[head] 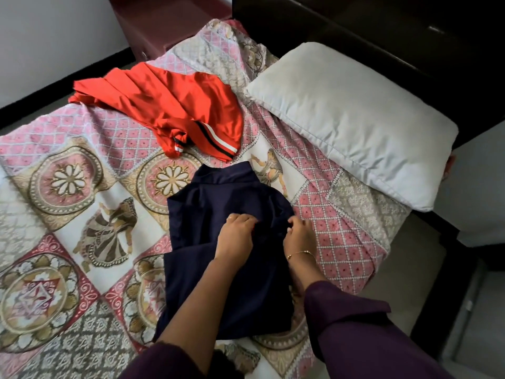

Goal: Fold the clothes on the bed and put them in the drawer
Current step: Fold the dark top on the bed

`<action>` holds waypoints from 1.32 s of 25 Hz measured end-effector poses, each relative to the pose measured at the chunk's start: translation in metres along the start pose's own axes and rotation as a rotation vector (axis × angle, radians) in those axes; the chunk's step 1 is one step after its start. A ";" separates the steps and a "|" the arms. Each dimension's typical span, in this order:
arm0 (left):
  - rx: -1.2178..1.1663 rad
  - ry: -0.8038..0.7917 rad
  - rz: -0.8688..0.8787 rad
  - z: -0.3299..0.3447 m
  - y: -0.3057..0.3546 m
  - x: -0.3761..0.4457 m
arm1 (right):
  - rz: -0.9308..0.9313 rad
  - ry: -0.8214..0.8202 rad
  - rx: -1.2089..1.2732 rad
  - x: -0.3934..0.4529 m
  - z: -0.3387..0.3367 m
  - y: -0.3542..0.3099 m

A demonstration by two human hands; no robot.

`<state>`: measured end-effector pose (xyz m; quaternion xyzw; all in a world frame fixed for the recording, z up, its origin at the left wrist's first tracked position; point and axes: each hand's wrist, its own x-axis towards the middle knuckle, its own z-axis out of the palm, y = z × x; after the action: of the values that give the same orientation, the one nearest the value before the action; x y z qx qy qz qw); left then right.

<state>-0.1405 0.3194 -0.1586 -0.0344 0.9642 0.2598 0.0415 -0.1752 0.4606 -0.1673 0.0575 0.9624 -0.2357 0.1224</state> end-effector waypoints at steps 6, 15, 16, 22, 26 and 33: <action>0.347 -0.247 -0.027 0.015 0.018 0.034 | -0.147 -0.047 -0.010 0.031 0.004 0.012; -0.067 0.206 -0.447 -0.008 -0.025 -0.017 | -0.522 -0.197 0.081 0.013 0.017 -0.036; -0.093 0.189 -0.497 -0.010 -0.028 -0.017 | -0.492 -0.279 0.054 0.013 0.018 -0.038; -0.157 0.186 -0.629 -0.014 -0.031 -0.017 | -0.555 -0.344 -0.039 0.013 0.025 -0.034; 0.208 0.305 -0.068 -0.004 -0.048 -0.035 | -0.537 -0.377 -0.053 0.017 0.032 -0.032; 0.326 0.430 0.441 0.003 -0.039 -0.040 | -0.559 -0.372 -0.298 0.017 0.023 -0.051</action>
<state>-0.0971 0.2893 -0.1771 0.1280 0.9639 0.0919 -0.2148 -0.1952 0.4061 -0.1696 -0.2699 0.9260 -0.1236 0.2331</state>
